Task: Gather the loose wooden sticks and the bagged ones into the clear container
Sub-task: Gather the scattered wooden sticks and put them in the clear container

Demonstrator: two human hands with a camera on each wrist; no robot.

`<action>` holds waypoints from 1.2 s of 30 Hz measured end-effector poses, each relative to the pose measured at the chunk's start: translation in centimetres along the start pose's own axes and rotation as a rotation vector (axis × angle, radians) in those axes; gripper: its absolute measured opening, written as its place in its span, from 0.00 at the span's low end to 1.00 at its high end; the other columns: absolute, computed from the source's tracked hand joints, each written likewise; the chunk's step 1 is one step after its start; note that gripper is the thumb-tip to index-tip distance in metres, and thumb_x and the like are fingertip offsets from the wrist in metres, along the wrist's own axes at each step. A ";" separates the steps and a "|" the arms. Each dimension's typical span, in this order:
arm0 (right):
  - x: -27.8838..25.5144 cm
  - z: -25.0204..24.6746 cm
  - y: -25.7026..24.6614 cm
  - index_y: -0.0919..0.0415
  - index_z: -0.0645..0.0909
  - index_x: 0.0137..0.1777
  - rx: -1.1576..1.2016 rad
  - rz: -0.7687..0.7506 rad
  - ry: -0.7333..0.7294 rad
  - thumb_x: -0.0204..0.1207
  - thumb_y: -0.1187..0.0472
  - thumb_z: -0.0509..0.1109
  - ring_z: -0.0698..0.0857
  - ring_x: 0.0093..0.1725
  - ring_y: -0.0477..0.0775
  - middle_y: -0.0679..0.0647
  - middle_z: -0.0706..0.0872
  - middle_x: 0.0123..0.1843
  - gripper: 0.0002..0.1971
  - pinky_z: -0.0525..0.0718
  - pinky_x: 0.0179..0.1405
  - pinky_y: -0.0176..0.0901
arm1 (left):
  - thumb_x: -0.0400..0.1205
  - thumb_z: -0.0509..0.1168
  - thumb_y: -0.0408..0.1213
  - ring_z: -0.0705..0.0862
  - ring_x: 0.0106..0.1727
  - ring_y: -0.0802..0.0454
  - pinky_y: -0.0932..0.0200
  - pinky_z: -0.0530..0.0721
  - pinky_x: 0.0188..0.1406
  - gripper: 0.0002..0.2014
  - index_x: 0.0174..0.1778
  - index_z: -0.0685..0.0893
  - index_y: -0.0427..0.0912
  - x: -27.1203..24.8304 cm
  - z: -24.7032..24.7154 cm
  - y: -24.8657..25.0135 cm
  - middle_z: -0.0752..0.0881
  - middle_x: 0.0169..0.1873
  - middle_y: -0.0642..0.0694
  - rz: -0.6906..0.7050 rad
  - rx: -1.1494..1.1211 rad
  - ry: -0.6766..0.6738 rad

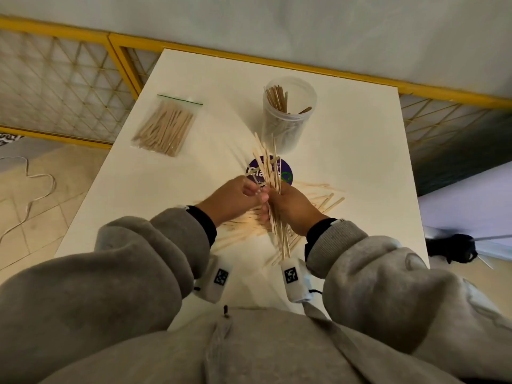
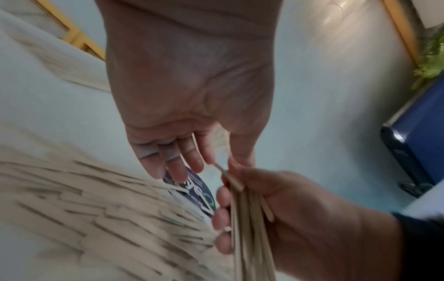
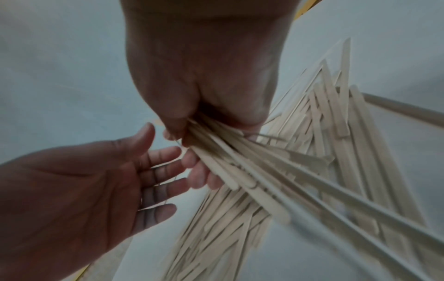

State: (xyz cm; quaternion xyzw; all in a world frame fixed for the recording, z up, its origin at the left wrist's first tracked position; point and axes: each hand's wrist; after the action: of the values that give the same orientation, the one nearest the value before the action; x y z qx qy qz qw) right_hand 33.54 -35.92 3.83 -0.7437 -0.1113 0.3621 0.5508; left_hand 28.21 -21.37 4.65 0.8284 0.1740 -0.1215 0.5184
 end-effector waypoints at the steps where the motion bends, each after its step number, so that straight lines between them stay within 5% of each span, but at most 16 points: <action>1: -0.5 0.0 -0.4 0.60 0.78 0.54 0.044 0.005 -0.066 0.85 0.54 0.61 0.81 0.28 0.56 0.58 0.81 0.32 0.10 0.85 0.32 0.49 | 0.76 0.71 0.48 0.82 0.51 0.59 0.64 0.76 0.45 0.17 0.56 0.76 0.49 0.1 -0.5 0.0 0.84 0.49 0.53 -0.038 -0.117 0.004; 6: -0.6 0.4 -0.8 0.57 0.76 0.52 0.028 0.035 -0.176 0.85 0.62 0.62 0.75 0.25 0.51 0.55 0.76 0.31 0.02 0.80 0.28 0.47 | 0.71 0.75 0.49 0.85 0.62 0.47 0.45 0.79 0.66 0.30 0.66 0.75 0.42 0.6 -1.1 0.2 0.87 0.58 0.45 -0.010 -0.492 -0.162; 9: -0.2 0.6 -0.8 0.62 0.76 0.47 -0.035 0.031 -0.172 0.83 0.60 0.65 0.74 0.24 0.50 0.54 0.75 0.28 0.06 0.78 0.25 0.45 | 0.80 0.68 0.42 0.85 0.61 0.46 0.48 0.81 0.64 0.19 0.65 0.80 0.39 0.4 -0.4 1.0 0.88 0.57 0.41 0.094 -0.494 -0.191; 11: 0.1 0.7 -0.7 0.61 0.76 0.40 -0.085 0.052 -0.160 0.82 0.57 0.68 0.74 0.22 0.50 0.54 0.75 0.25 0.11 0.78 0.26 0.46 | 0.83 0.64 0.43 0.88 0.55 0.50 0.52 0.83 0.61 0.15 0.59 0.84 0.38 0.3 -0.1 1.5 0.90 0.52 0.43 0.098 -0.451 -0.056; 15: 0.4 1.2 -1.1 0.50 0.77 0.46 -0.228 -0.006 -0.014 0.77 0.53 0.73 0.77 0.20 0.41 0.44 0.80 0.26 0.07 0.77 0.23 0.38 | 0.84 0.60 0.46 0.89 0.51 0.51 0.43 0.82 0.62 0.15 0.56 0.85 0.40 0.7 0.5 1.7 0.92 0.47 0.47 0.012 -0.464 0.128; 18: 0.8 1.6 -1.3 0.52 0.76 0.57 -0.270 -0.018 0.038 0.77 0.50 0.70 0.78 0.26 0.43 0.45 0.80 0.33 0.13 0.77 0.27 0.39 | 0.85 0.58 0.46 0.88 0.52 0.57 0.54 0.80 0.64 0.16 0.58 0.84 0.40 0.6 0.8 2.3 0.92 0.48 0.48 0.013 -0.449 0.145; 20: 0.8 1.6 -1.6 0.56 0.79 0.45 -0.334 0.005 0.024 0.81 0.52 0.65 0.76 0.28 0.47 0.49 0.79 0.32 0.09 0.76 0.34 0.44 | 0.85 0.58 0.46 0.87 0.54 0.55 0.56 0.80 0.63 0.16 0.59 0.84 0.40 0.4 0.8 2.6 0.91 0.50 0.46 0.034 -0.478 0.122; 23: 0.6 1.4 -1.7 0.57 0.76 0.33 -0.296 0.045 0.011 0.83 0.51 0.62 0.74 0.24 0.49 0.53 0.78 0.27 0.18 0.75 0.29 0.43 | 0.84 0.60 0.47 0.87 0.53 0.52 0.53 0.82 0.57 0.17 0.59 0.85 0.38 0.4 0.2 2.7 0.90 0.49 0.47 0.074 -0.492 0.071; 26: 0.4 0.9 -1.5 0.54 0.73 0.32 -0.392 0.049 -0.017 0.83 0.46 0.62 0.74 0.25 0.48 0.50 0.77 0.26 0.19 0.75 0.32 0.41 | 0.84 0.58 0.52 0.88 0.51 0.50 0.56 0.86 0.47 0.21 0.57 0.83 0.37 0.4 -0.9 3.1 0.90 0.50 0.42 0.062 -0.695 0.016; 30: -0.2 0.0 -0.8 0.47 0.70 0.32 -0.492 0.081 -0.032 0.82 0.43 0.62 0.74 0.29 0.45 0.47 0.76 0.29 0.17 0.76 0.40 0.43 | 0.86 0.50 0.54 0.89 0.52 0.44 0.48 0.86 0.55 0.23 0.48 0.83 0.39 0.7 -2.0 3.3 0.91 0.46 0.40 -0.037 -0.924 0.125; 36: -1.4 -1.8 -0.5 0.45 0.67 0.31 -0.585 0.129 -0.100 0.82 0.44 0.62 0.75 0.26 0.45 0.48 0.76 0.28 0.18 0.76 0.31 0.37 | 0.86 0.52 0.54 0.89 0.49 0.48 0.52 0.84 0.49 0.22 0.51 0.84 0.41 0.9 -2.4 2.4 0.90 0.46 0.43 -0.133 -0.918 0.174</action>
State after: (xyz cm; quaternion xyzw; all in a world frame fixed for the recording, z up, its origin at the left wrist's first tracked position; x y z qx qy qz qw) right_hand 33.84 -37.87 5.11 -0.8575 -0.1904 0.3850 0.2831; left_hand 30.04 -20.05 7.25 0.5078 0.3053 0.0049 0.8055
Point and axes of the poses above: each hand's wrist, its own x-axis towards the middle knuckle, its own z-axis out of the palm, y = z × x
